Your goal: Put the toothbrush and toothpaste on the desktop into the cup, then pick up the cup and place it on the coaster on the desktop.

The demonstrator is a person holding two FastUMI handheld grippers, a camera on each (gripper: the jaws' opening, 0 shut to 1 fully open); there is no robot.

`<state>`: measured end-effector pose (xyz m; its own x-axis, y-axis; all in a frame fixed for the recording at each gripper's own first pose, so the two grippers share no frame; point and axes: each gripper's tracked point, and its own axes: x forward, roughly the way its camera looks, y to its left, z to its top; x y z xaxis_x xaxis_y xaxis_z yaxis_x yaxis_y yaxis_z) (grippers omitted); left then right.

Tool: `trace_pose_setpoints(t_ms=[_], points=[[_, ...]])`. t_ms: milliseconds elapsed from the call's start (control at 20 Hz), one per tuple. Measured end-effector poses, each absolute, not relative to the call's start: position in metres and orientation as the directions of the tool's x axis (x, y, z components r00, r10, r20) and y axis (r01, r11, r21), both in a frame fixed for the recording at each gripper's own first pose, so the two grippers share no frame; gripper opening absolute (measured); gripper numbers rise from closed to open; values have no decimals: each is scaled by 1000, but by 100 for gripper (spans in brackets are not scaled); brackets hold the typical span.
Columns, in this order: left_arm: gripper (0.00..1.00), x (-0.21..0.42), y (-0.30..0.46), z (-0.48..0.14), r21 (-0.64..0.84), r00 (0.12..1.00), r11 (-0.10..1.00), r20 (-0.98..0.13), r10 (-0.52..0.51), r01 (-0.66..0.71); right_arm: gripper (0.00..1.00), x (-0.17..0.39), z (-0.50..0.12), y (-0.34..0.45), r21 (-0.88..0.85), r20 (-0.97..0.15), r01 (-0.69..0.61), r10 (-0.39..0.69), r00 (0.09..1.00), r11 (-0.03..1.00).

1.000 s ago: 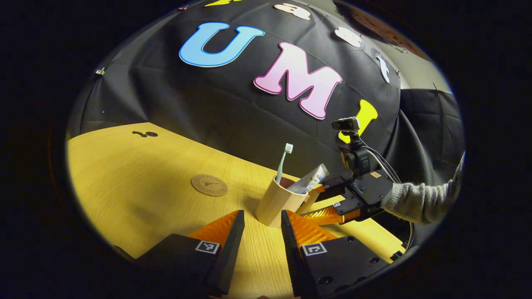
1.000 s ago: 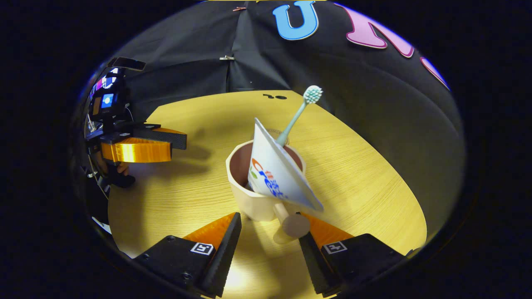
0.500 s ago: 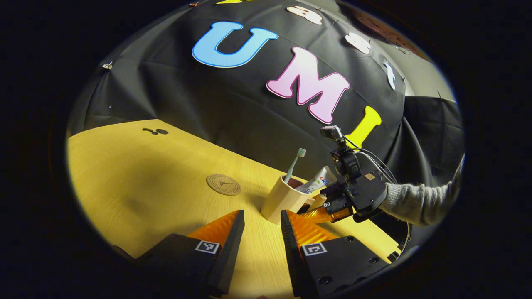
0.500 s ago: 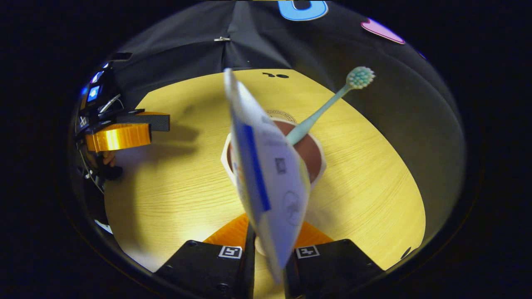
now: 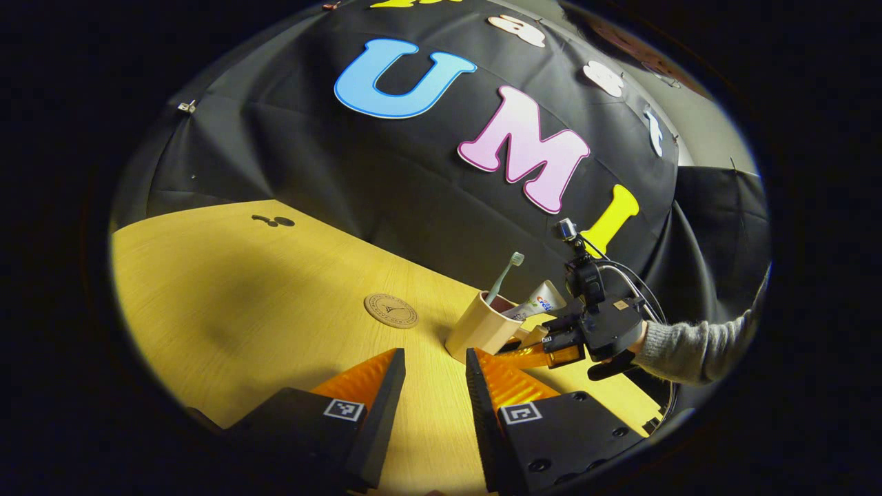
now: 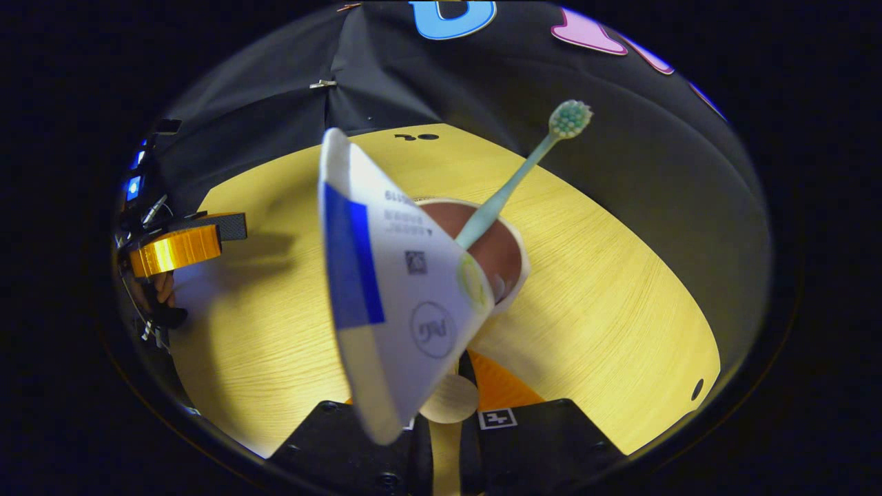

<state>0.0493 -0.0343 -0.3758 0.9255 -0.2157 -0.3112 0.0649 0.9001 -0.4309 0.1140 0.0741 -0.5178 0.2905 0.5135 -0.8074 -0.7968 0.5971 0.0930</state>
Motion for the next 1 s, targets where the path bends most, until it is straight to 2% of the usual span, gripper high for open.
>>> trace_pose_setpoints(t_ms=[550,1000], points=[[57,43,-4,-373,-424,927,905,-323,-190,38,24,157,-497,135,104,-757,-777,556,344,621],[57,39,22,-376,-433,927,902,-337,-165,3,24,183,-511,187,103,-761,-797,563,323,596]])
